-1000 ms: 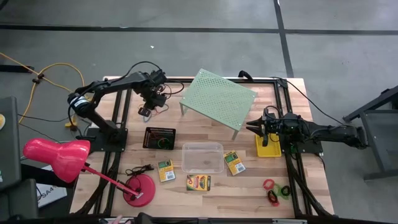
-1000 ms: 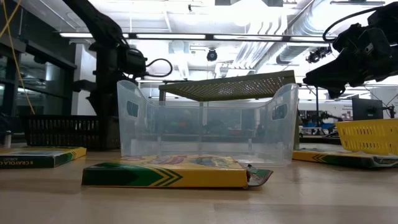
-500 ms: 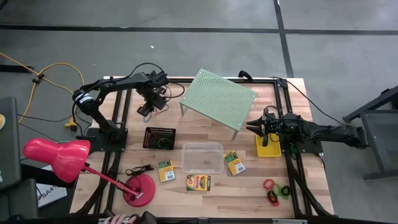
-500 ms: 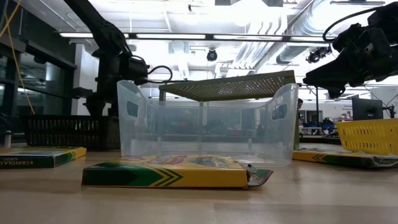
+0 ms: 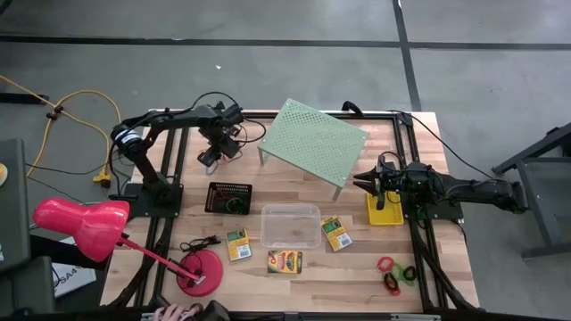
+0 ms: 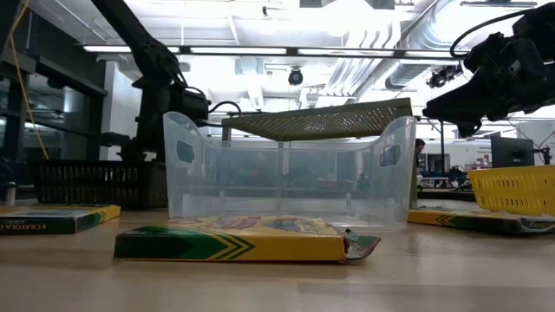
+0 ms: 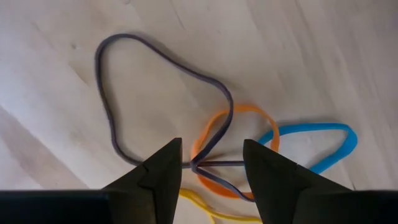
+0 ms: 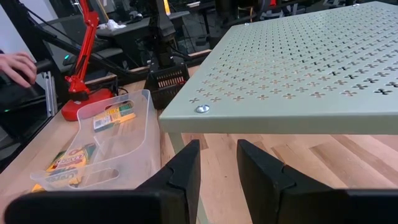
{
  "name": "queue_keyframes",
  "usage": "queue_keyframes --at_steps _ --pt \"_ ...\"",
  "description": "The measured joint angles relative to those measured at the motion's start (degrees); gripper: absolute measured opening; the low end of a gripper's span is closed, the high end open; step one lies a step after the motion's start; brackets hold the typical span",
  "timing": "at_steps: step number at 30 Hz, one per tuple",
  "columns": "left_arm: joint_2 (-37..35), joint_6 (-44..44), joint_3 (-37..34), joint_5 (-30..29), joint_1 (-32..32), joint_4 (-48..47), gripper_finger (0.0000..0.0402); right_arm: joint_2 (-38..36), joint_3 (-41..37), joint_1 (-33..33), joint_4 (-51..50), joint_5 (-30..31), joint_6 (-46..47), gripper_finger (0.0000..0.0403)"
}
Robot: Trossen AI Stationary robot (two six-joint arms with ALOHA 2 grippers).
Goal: Pick & Place Office Desk Supplies
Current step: Put the purple rubber band into the black bin
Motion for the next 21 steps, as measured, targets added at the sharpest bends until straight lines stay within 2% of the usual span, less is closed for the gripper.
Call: queue_keyframes --at_steps 10,21 --pt "0.9 1.7 0.0 -1.5 0.0 0.8 0.0157 0.0 0.0 0.0 0.0 0.0 0.0 0.0094" --pt "0.9 2.2 0.0 -1.5 0.0 0.8 0.0095 0.0 0.0 0.0 0.0 0.0 0.0 0.0094"
